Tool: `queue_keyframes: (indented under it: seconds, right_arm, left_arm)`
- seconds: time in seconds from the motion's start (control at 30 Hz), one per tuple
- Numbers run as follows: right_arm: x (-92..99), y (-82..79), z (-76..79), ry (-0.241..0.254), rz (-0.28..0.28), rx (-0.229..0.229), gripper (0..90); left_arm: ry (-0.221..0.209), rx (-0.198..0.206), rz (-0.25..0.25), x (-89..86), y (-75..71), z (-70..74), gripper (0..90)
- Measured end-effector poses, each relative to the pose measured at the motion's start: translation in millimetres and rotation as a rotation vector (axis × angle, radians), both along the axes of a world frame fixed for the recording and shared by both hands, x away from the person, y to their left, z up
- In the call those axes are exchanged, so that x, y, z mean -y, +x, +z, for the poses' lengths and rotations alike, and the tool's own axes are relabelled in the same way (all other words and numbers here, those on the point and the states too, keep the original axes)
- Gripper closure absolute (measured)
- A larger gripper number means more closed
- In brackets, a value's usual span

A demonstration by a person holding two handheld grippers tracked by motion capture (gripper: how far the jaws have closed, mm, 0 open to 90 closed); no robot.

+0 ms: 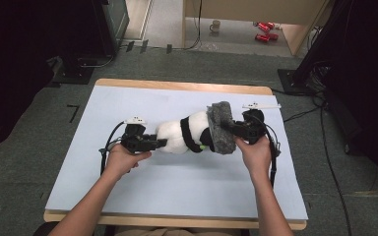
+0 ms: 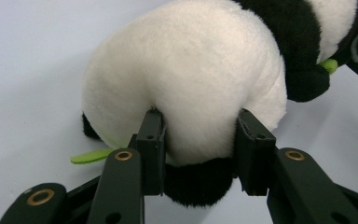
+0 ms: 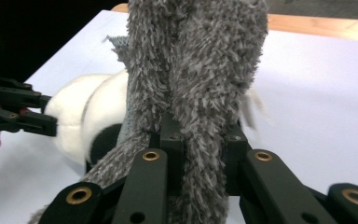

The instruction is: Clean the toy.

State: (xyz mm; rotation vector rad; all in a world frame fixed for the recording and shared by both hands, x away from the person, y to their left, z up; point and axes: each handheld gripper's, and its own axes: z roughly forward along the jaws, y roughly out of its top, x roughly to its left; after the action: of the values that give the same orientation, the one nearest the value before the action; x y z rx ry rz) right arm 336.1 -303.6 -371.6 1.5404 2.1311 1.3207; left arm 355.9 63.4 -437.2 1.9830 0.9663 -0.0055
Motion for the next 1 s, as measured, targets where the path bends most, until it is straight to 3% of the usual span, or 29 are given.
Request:
queue_keyframes:
  seconds: [0.17, 0.4, 0.77, 1.0]
  right_arm:
    - [-2.8, -8.6, 18.3, 0.063, 0.046, 0.031, 77.5]
    - [-47.6, -18.2, 33.5, 0.109, 0.190, 0.068, 77.3]
    - [-109.0, -13.5, 1.5, 0.091, 0.318, 0.025, 76.1]
    - [-124.9, -6.3, -24.5, 0.033, 0.316, -0.016, 72.3]
  left_arm:
    - [-0.015, -0.001, 0.011, 0.2, 0.6, 0.1, 60.0]
    - [-0.012, 0.005, 0.006, 0.9, -0.7, 0.9, 59.9]
    - [-0.019, 0.010, 0.013, 2.0, -5.8, -0.3, 59.3]
    - [-0.011, 0.012, 0.016, 2.9, -9.8, -0.7, 58.6]
